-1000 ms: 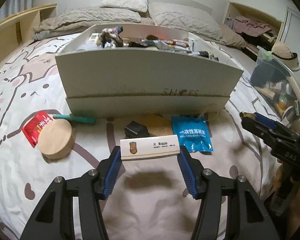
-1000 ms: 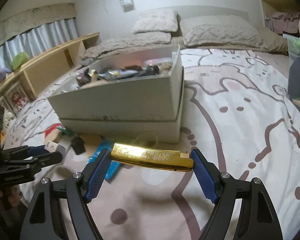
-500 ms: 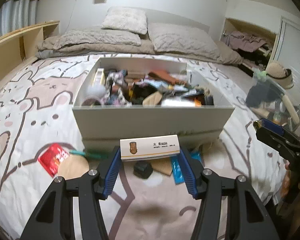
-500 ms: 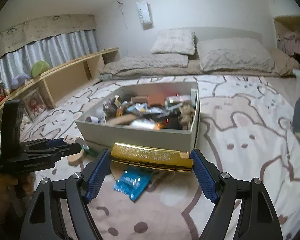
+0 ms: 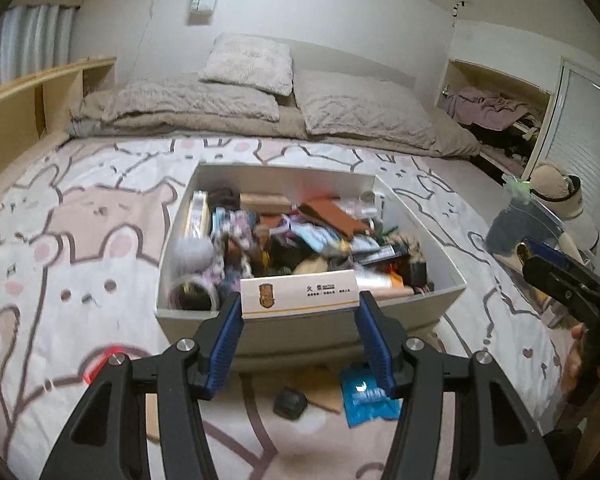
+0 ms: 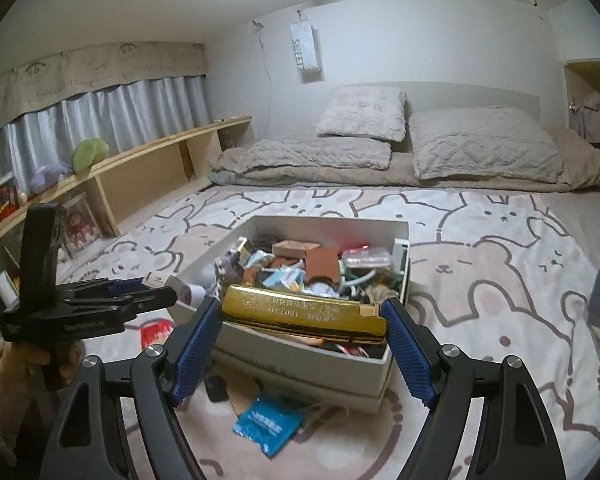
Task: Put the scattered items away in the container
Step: 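Lift the white card box and the gold bar up over the white box, then release the white card box from the left tool while the right tool holds the gold bar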
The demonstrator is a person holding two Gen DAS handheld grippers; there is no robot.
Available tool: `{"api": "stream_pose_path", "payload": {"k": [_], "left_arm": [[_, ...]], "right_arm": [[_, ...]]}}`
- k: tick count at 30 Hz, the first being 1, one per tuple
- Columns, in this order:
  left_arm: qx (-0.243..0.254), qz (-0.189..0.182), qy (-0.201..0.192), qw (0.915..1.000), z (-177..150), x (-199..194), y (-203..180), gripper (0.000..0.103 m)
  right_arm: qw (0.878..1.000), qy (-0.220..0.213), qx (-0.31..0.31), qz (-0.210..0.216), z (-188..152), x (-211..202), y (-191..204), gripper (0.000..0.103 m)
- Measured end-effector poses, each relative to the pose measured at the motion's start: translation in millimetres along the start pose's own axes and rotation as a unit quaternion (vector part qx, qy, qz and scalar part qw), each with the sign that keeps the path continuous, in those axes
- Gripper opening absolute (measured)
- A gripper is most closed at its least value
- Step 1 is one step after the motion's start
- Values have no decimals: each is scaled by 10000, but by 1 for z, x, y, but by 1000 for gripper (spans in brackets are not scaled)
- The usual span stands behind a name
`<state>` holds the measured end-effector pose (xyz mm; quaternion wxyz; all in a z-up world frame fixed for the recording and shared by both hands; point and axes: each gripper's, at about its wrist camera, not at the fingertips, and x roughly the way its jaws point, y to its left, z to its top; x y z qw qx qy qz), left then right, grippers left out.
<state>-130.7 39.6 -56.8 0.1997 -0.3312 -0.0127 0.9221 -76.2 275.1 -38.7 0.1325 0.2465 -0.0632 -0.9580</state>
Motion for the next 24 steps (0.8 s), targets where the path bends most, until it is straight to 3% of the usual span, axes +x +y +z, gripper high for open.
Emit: {"api": "stream_pose_path", "payload": {"k": [8, 14, 24], "left_arm": [[197, 178, -57, 9996, 36, 30, 2, 57], [255, 299, 189, 9990, 51, 71, 3, 57], [64, 182, 588, 9981, 77, 117, -4, 57]], "right_arm": [[9996, -133, 232, 116, 18, 7, -5, 82], [9990, -152, 366, 202, 20, 14, -9, 82], [9980, -124, 578, 239, 24, 21, -21, 82]]}}
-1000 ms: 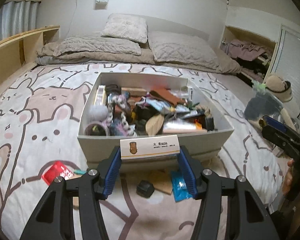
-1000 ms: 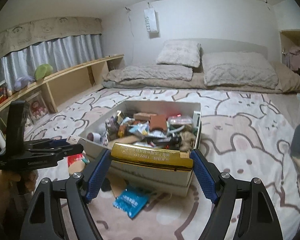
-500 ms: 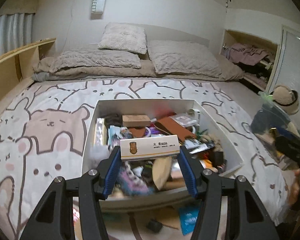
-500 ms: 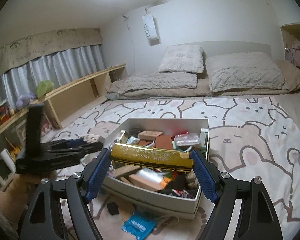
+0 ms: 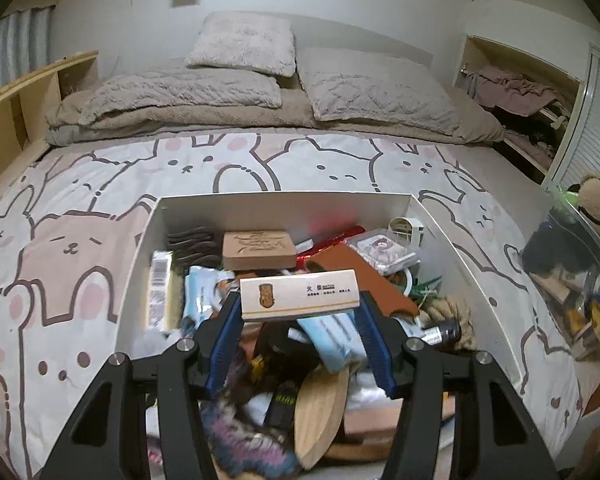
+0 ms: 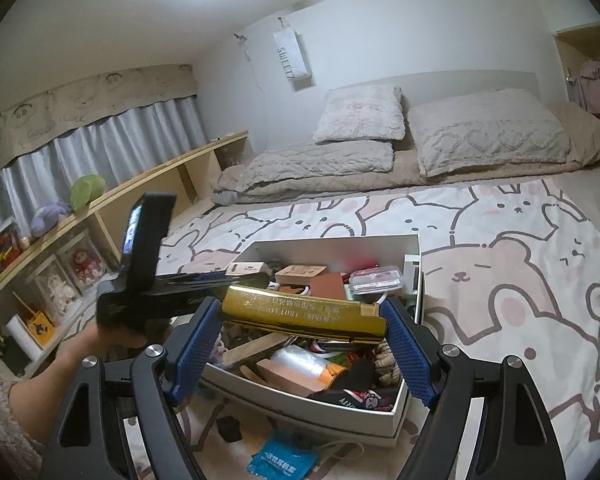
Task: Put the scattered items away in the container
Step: 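Release the white card box from the left tool while the right tool holds the gold bar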
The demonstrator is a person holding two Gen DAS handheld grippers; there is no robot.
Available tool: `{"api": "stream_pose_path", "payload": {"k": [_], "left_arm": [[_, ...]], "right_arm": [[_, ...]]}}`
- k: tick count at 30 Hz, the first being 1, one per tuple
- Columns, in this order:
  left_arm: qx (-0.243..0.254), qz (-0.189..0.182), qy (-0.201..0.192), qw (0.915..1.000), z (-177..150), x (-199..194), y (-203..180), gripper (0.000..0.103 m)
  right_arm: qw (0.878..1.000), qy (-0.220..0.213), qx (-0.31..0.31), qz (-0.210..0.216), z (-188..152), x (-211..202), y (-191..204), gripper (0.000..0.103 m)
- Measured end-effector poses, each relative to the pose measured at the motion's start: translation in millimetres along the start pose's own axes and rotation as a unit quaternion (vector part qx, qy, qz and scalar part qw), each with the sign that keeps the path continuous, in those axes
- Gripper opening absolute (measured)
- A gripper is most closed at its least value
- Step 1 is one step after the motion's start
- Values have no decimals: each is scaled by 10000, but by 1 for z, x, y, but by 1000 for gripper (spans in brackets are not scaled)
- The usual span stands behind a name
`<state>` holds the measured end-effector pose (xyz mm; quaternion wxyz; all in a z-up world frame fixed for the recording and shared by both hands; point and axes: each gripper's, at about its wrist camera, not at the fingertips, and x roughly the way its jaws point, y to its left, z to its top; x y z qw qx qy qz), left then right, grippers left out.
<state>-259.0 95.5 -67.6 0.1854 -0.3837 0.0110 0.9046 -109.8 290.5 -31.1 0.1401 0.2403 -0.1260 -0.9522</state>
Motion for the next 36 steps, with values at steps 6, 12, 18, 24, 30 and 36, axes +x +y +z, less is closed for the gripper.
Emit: {"api": "stream_pose_path", "payload": {"k": [6, 12, 18, 24, 30, 36], "left_arm": [[-135, 81, 186, 9997, 9, 23, 6, 57], [-98, 120, 330, 9993, 6, 36, 6, 57], [-68, 106, 352, 9993, 6, 38, 6, 64], [-59, 56, 109, 9999, 3, 24, 11, 76], [-37, 54, -84, 9999, -9, 8, 23, 76], [-124, -129, -170, 9997, -21, -6, 35, 76]], "right_arm": [[9999, 20, 108, 8, 4, 3, -6, 82], [9999, 44, 131, 40, 8, 7, -6, 82], [9998, 95, 166, 107, 14, 17, -3, 82], [9994, 149, 242, 179, 12, 23, 0, 82], [9991, 269, 253, 192, 19, 35, 3, 82], [9980, 478, 329, 266, 34, 65, 4, 81]]}}
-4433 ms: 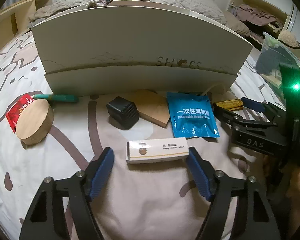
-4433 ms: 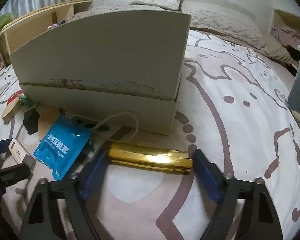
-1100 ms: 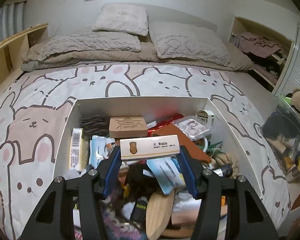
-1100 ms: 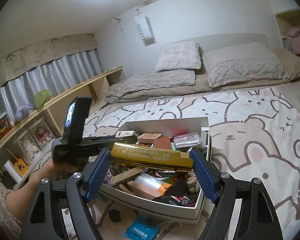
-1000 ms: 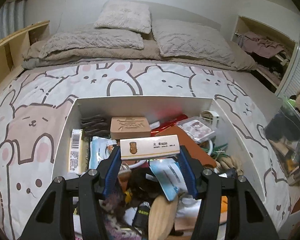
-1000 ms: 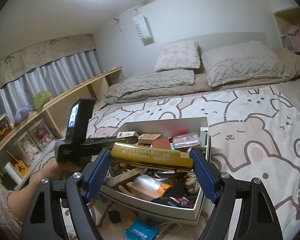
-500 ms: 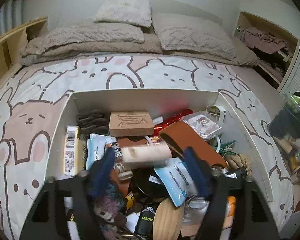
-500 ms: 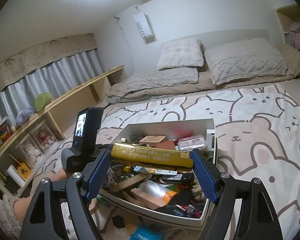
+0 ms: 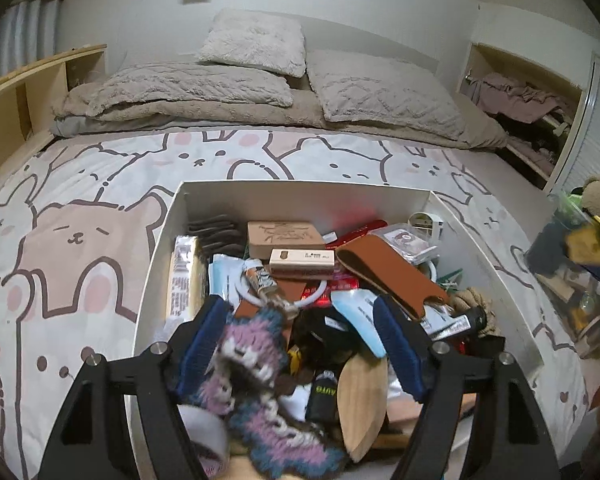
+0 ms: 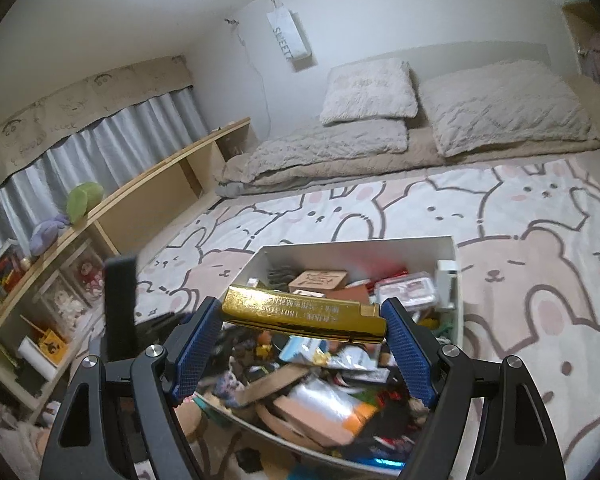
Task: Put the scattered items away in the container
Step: 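Release the white card box from the left tool while the right tool holds the gold bar, then open the right tool to drop the gold bar into the box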
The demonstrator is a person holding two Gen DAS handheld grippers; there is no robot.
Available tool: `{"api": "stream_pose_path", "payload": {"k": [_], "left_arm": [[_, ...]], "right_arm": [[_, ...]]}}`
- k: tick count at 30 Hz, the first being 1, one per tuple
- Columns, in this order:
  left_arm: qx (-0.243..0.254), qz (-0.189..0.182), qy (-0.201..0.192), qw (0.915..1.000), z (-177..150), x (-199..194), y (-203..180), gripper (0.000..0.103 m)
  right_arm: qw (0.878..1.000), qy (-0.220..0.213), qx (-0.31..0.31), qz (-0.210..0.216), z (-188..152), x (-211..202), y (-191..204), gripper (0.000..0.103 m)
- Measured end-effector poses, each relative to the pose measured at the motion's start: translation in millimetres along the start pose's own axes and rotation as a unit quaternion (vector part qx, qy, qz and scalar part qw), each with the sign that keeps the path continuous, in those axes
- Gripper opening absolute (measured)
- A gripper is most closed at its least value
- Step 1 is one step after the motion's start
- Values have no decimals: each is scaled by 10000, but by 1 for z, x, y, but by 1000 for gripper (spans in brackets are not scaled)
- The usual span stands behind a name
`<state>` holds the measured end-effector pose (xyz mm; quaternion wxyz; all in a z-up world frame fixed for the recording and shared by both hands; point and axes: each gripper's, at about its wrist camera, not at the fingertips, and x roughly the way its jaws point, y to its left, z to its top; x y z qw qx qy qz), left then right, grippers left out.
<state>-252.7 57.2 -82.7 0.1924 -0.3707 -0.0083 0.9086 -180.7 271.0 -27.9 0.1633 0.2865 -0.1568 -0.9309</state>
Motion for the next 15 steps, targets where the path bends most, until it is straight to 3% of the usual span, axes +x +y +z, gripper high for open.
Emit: {"api": "stream_pose_path", "payload": {"k": [15], "left_arm": [[178, -274, -501, 9982, -12, -15, 11, 76]], "right_arm": [[9897, 1150, -110, -849, 29, 107, -6, 81]]}}
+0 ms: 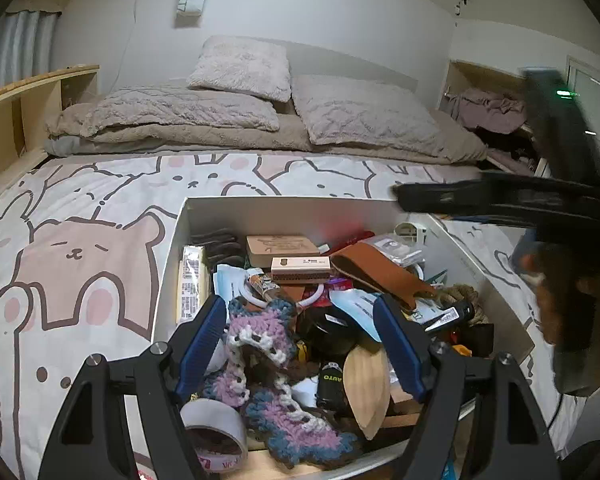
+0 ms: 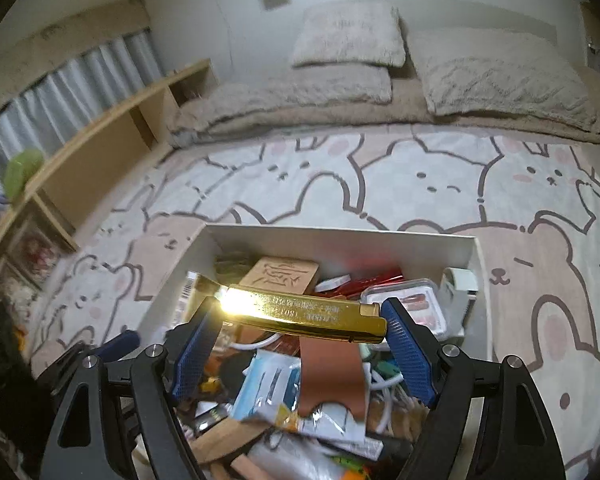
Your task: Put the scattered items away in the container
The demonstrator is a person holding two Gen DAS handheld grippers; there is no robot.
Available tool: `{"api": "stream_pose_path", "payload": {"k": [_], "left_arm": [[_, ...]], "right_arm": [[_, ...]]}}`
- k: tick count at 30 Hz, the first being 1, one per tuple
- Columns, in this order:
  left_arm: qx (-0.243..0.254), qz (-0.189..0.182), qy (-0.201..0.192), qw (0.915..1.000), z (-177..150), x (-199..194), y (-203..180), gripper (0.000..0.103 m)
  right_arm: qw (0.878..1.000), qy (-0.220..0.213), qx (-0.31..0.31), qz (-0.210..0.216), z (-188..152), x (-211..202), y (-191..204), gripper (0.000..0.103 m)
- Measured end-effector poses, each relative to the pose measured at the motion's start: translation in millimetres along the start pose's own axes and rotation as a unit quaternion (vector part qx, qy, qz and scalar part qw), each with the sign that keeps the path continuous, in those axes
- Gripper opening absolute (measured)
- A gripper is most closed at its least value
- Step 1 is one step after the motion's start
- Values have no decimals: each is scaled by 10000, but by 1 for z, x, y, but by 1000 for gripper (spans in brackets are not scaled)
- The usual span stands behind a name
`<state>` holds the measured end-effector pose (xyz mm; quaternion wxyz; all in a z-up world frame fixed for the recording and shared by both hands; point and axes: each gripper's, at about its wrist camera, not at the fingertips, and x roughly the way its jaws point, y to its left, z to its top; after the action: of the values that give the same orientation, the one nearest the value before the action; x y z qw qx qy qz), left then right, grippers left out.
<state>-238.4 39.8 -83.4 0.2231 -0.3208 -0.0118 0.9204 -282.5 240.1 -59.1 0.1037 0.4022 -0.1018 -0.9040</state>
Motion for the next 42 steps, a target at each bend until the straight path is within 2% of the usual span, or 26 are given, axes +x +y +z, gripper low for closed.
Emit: {"api": "stream_pose_path", "payload": {"k": [7, 15, 17, 18, 19, 23, 35, 42], "left_arm": [[-91, -121, 34, 9999, -3, 8, 12, 76], [-174, -189, -51, 9997, -2, 7, 23, 76], [-184, -198, -52, 9996, -3, 7, 23, 76], [-180, -195, -48, 9996, -3, 7, 23, 76], [-174, -187, -44, 9997, -3, 7, 24, 76], [-157, -137, -21, 9998, -3, 7, 23, 76], [-127, -31, -74, 9999, -2, -6, 17, 76], [-117, 0, -122, 9999, 1, -19, 12, 76]], "right_arm": [[9970, 552, -134, -530, 13, 47, 5, 81], [9932, 675, -31, -951, 20, 69, -4, 81], [9945, 633, 27, -836, 21, 70, -7, 82], [9954, 579, 92, -762, 20, 68, -8, 97], [9958, 514, 132, -742, 20, 66, -8, 103], [9966, 241, 121, -780, 21, 62, -8, 103], [9977, 218, -64, -642, 12, 41, 2, 103], [9989, -74, -94, -451, 5, 11, 11, 103]]}}
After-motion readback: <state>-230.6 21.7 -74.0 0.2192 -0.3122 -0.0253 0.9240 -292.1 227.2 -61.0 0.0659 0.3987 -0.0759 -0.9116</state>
